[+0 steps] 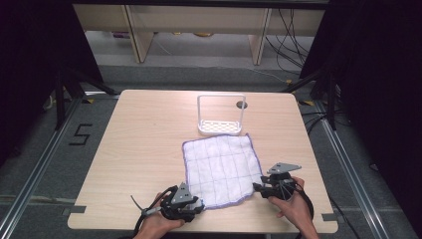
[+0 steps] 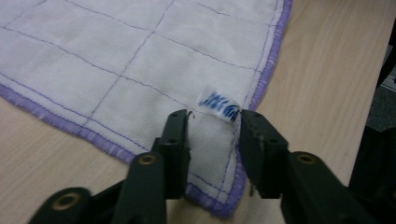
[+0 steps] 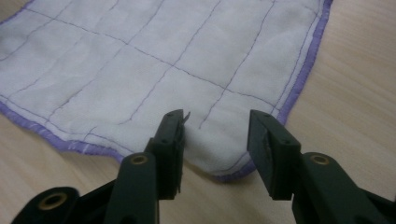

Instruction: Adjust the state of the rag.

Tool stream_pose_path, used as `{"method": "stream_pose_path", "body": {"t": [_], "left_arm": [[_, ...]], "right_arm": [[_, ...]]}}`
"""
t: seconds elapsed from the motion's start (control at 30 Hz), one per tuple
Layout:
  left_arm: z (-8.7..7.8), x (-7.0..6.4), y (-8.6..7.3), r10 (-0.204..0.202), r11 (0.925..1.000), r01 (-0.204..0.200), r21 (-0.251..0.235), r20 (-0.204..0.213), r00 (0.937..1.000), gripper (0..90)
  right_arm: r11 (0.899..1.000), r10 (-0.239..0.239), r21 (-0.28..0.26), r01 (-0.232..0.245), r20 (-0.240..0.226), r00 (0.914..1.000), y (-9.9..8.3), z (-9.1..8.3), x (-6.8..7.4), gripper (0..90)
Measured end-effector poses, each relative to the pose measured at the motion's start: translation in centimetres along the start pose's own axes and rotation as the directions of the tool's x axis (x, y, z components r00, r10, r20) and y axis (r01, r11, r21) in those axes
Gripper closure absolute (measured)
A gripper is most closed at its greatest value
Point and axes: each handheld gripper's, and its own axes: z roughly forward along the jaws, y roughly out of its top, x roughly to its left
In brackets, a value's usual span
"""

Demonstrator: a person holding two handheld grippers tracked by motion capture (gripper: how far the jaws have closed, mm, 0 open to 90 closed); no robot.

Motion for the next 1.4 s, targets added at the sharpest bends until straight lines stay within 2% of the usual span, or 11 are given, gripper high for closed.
{"method": "stream_pose_path", "body": {"t": [0.17,0.27,0.33,0.37,0.43,0.5,0.83,1.0,1.1,1.17,1.4], "left_arm": [[0.0,0.4,-0.1,0.016,0.9998,-0.016,-0.009,0.010,0.9998,83.7],[-0.2,0.4,-0.1,0.019,0.9997,-0.018,-0.014,0.016,0.9997,85.6],[-0.4,0.4,-0.1,0.003,0.9995,-0.003,-0.032,0.024,0.9997,85.7],[-0.9,0.7,-0.1,0.035,0.9994,-0.034,-0.007,0.024,0.9991,85.8],[-1.3,0.5,-0.4,-0.012,0.9990,0.014,-0.042,0.040,0.9991,85.8],[-1.9,0.7,-0.6,0.001,0.9995,0.000,-0.032,0.046,0.9990,85.7],[-2.9,0.5,-1.8,0.022,0.9998,-0.022,-0.003,0.057,0.9982,84.4],[-3.5,0.7,-1.9,-0.058,0.9974,0.062,-0.039,0.087,0.9945,66.5],[-4.2,1.6,-1.0,-0.090,0.9926,0.095,-0.076,0.061,0.9941,58.7],[-4.5,2.9,-0.2,-0.102,0.9903,0.105,-0.091,0.035,0.9941,56.1],[-3.0,9.3,2.9,-0.164,0.9841,0.157,-0.083,-0.076,0.9836,47.2]], "right_arm": [[1.000,-0.016,-0.004,0.016,-0.047,0.9988,-0.2,0.8,-0.4,84.1],[1.000,-0.023,-0.015,0.023,-0.046,0.9987,-0.1,0.2,-0.3,87.1],[1.000,-0.019,-0.015,0.018,-0.069,0.9974,0.2,-0.9,0.1,87.4],[0.997,-0.035,-0.071,0.030,-0.078,0.9963,0.1,-1.1,0.3,87.5],[0.999,-0.046,-0.031,0.043,-0.099,0.9941,0.0,-2.4,1.0,87.5],[0.998,-0.056,-0.025,0.054,-0.114,0.9919,-0.4,-3.3,1.8,87.4],[0.998,-0.062,0.014,0.065,-0.148,0.9870,-1.3,-2.1,3.4,85.3],[1.000,-0.029,-0.002,0.029,-0.142,0.9894,-0.7,-2.6,3.1,65.0],[0.998,0.018,-0.064,-0.024,-0.099,0.9949,0.4,-3.6,2.3,60.3],[0.994,-0.006,-0.107,0.000,-0.058,0.9983,1.5,-3.9,1.0,57.8],[0.997,0.039,-0.074,-0.038,0.014,0.9991,5.8,-1.4,-4.1,57.2]]}}
